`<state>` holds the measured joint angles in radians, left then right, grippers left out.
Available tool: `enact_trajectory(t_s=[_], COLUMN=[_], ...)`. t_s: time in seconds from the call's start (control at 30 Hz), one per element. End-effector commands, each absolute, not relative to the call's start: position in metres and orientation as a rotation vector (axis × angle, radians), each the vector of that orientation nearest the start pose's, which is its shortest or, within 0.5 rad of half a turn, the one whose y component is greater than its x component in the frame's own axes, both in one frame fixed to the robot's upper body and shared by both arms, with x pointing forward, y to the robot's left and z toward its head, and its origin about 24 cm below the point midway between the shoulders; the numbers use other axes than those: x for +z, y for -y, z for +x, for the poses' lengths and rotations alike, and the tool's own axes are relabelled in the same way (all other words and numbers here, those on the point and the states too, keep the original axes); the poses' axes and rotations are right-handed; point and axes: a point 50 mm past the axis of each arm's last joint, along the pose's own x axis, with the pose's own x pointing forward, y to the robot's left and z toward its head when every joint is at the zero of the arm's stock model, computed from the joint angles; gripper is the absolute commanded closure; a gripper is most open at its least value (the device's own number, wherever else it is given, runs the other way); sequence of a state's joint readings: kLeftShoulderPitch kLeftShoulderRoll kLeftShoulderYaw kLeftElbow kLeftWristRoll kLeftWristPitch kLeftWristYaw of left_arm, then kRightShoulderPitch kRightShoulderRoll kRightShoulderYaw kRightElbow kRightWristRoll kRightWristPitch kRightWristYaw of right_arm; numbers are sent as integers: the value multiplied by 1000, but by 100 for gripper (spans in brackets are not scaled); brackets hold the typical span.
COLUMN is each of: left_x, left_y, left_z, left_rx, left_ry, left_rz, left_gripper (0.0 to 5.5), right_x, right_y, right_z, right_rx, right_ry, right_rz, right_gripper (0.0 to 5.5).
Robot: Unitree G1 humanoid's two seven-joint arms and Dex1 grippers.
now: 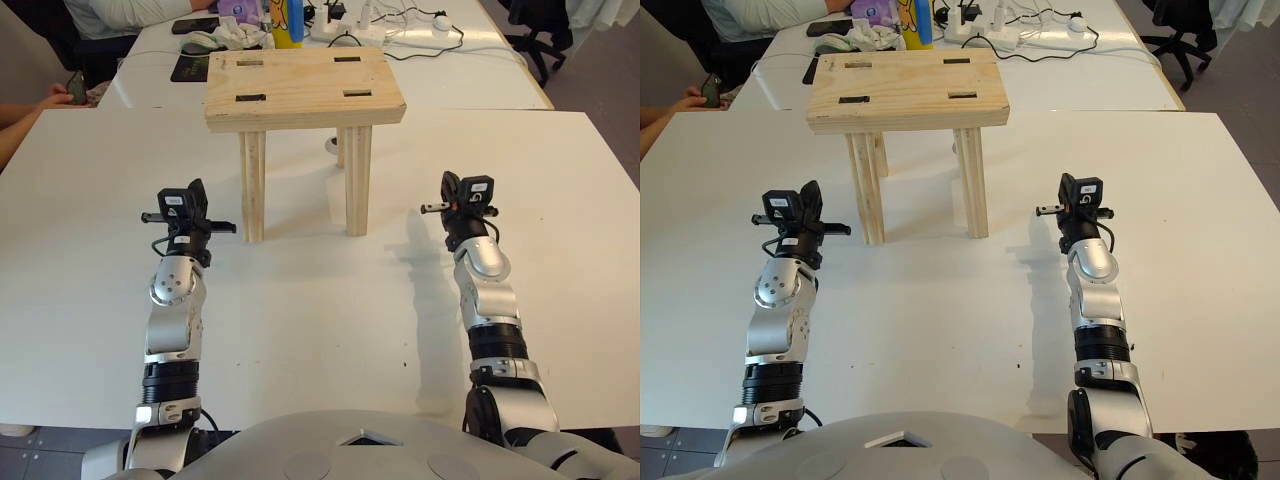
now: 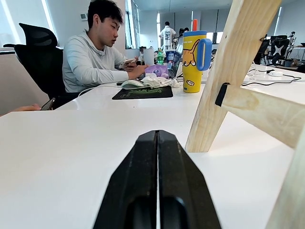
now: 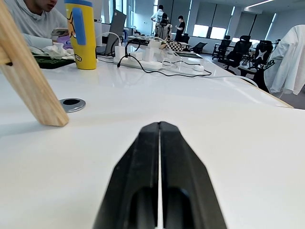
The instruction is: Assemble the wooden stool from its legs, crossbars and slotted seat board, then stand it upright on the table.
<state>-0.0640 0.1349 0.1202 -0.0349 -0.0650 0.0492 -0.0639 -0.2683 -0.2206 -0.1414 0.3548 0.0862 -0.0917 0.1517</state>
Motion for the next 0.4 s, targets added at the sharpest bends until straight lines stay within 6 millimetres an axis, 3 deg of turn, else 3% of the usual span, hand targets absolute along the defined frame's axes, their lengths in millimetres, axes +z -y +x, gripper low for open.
enact_trajectory(t_s=[0.03,0.4], left_x=[68,69], left_y=[-197,-194], left_z=[267,269], left_rx=[41,40], left_ry=[61,74], left_rz=[83,79], left_gripper=[550,550], right_x=[57,55], right_y=[208,197], right_z=[308,308], right_rx=[41,72], right_ry=[35,23], right_rz=[-102,-89], right_gripper=[549,549])
